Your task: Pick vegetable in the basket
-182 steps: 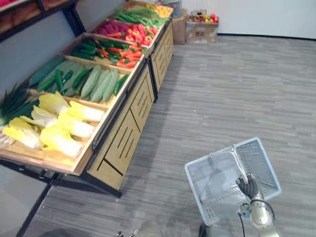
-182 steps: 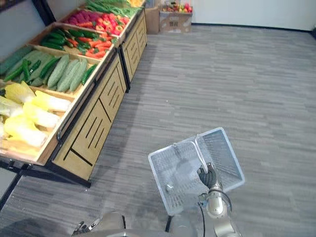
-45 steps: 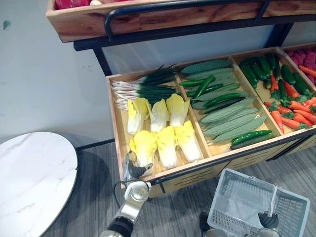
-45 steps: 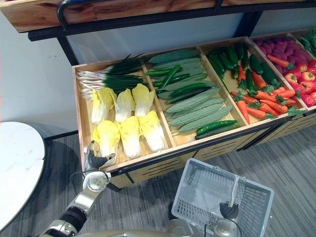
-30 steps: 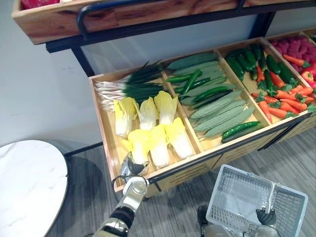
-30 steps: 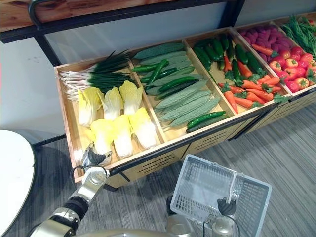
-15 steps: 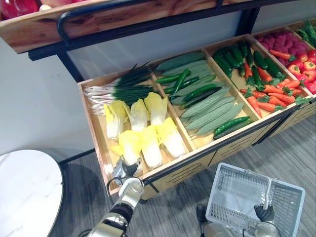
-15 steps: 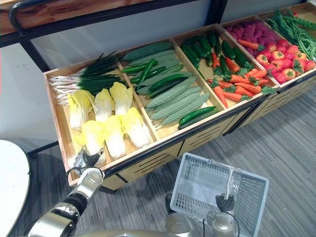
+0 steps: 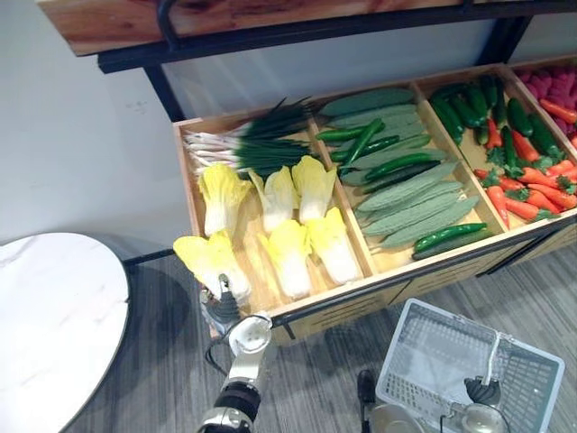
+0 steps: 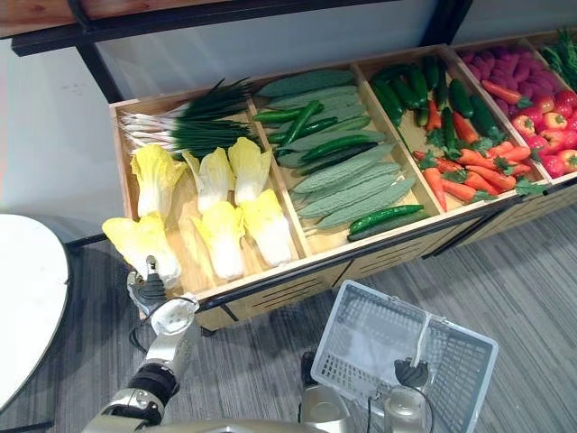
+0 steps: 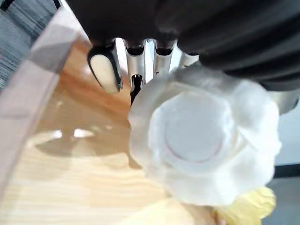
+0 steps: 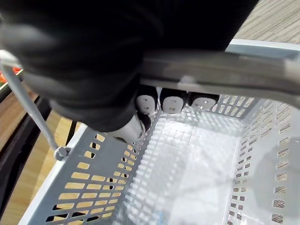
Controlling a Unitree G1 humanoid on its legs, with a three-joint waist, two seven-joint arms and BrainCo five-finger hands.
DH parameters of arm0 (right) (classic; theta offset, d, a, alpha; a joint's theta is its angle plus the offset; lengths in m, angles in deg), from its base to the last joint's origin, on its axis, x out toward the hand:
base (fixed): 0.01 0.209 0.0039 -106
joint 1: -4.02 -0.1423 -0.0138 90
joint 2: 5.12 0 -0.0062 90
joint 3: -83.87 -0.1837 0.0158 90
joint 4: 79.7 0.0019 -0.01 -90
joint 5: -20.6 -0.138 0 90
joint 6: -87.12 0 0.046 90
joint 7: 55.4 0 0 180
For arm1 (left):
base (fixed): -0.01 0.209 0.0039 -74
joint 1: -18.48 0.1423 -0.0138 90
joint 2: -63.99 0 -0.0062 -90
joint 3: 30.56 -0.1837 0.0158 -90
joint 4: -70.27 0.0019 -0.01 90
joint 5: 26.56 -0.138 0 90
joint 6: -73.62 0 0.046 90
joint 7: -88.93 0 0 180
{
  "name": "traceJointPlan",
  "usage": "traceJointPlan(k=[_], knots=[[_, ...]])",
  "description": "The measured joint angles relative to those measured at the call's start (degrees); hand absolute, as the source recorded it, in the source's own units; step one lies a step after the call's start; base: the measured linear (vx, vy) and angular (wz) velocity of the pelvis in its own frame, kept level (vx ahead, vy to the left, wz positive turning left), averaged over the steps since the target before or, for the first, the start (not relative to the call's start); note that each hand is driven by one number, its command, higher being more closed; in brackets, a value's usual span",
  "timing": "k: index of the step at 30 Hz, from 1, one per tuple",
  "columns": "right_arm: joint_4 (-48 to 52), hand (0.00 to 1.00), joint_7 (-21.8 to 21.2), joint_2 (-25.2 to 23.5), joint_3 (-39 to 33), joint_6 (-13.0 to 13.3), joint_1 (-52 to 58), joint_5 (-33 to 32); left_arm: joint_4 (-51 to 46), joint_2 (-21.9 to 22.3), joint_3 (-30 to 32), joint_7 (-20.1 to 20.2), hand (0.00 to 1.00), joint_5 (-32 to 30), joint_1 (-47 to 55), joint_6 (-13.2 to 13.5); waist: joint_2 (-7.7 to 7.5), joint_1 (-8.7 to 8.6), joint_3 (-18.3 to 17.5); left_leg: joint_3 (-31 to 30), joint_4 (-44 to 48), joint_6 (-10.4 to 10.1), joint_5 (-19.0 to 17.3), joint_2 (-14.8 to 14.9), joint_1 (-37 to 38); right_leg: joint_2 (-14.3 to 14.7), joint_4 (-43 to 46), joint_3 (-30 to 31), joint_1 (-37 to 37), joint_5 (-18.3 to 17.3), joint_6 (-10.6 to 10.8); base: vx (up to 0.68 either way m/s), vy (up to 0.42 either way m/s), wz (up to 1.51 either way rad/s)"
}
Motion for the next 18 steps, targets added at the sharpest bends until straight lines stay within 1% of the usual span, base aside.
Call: traceJointPlan(k=[1, 3, 5, 9, 13, 15, 18], knots=[[0.00, 1.00, 0.01, 0.00, -0.24, -0.20, 0.02, -0.02, -1.20, 0.00, 0.65, -0.19, 1.00, 0.34, 0.14, 0.29, 0.00, 0.29, 0.00, -0.34, 0.00, 0.09, 0.06, -0.11, 0.00, -0.12, 0.00, -0.14, 0.06, 0.00, 0.00, -0.08, -0.026, 0.19], [-0.01, 1.00, -0.02, 0.08, -1.89, -1.33, 0.06, -0.48, -5.85, -0.42, 3.36, -2.04, 1.00, 1.49, 0.21, 1.82, 0.05, 1.41, -0.04, -1.12, -0.07, 0.60, 0.39, -0.62, -0.11, -0.70, -0.01, -0.62, 0.11, 0.02, -0.03, -0.09, -0.025, 0.18], [-0.02, 1.00, -0.01, 0.25, -2.53, -2.15, 0.24, -0.56, -9.20, -1.32, 4.70, -2.73, 1.00, 2.29, 0.35, 2.38, 0.18, 2.28, -0.14, -1.43, -0.06, 0.74, 0.49, -0.85, 0.02, -0.96, -0.02, -0.72, 0.46, 0.05, -0.04, -0.10, -0.023, 0.11], [0.03, 1.00, -0.25, 0.47, -4.75, -3.21, 0.32, -0.55, -18.33, -2.89, 5.32, -3.10, 1.00, 1.97, 1.14, 2.69, 0.06, 2.42, -0.54, -2.43, -0.08, 1.01, 0.68, -1.25, -0.10, -1.79, -0.03, -1.43, 0.71, 0.14, 0.09, -0.08, -0.019, 0.09], [0.05, 1.00, -0.45, 0.50, -7.57, -3.60, 1.29, -0.50, -21.51, -3.11, 3.84, -1.87, 1.00, 1.52, 1.14, 2.27, -0.15, 2.40, -2.39, -2.18, -0.83, 1.01, 0.67, -1.49, 0.01, -1.97, -0.01, -1.25, 0.69, 0.29, 0.33, -0.02, -0.001, -0.03], [0.05, 1.00, -0.55, 0.50, -8.82, -3.62, 1.80, -0.39, -23.18, -3.13, 2.90, -1.38, 1.00, -0.41, 1.14, 2.14, -0.60, 2.37, -3.37, -1.95, -1.01, 1.01, 0.67, -1.54, 0.24, -1.91, -0.01, -0.86, 0.66, 0.38, 0.46, 0.00, 0.005, -0.06], [0.08, 1.00, -0.57, 0.51, -8.99, -3.61, 2.34, -0.01, -26.02, -3.43, 2.10, -0.63, 1.00, -0.68, 1.16, 2.00, -1.28, 2.47, -3.99, -0.77, -1.27, 0.99, 0.64, -1.51, 1.19, -1.90, 0.00, 0.08, 0.66, 0.41, 0.50, 0.02, 0.006, -0.14]])
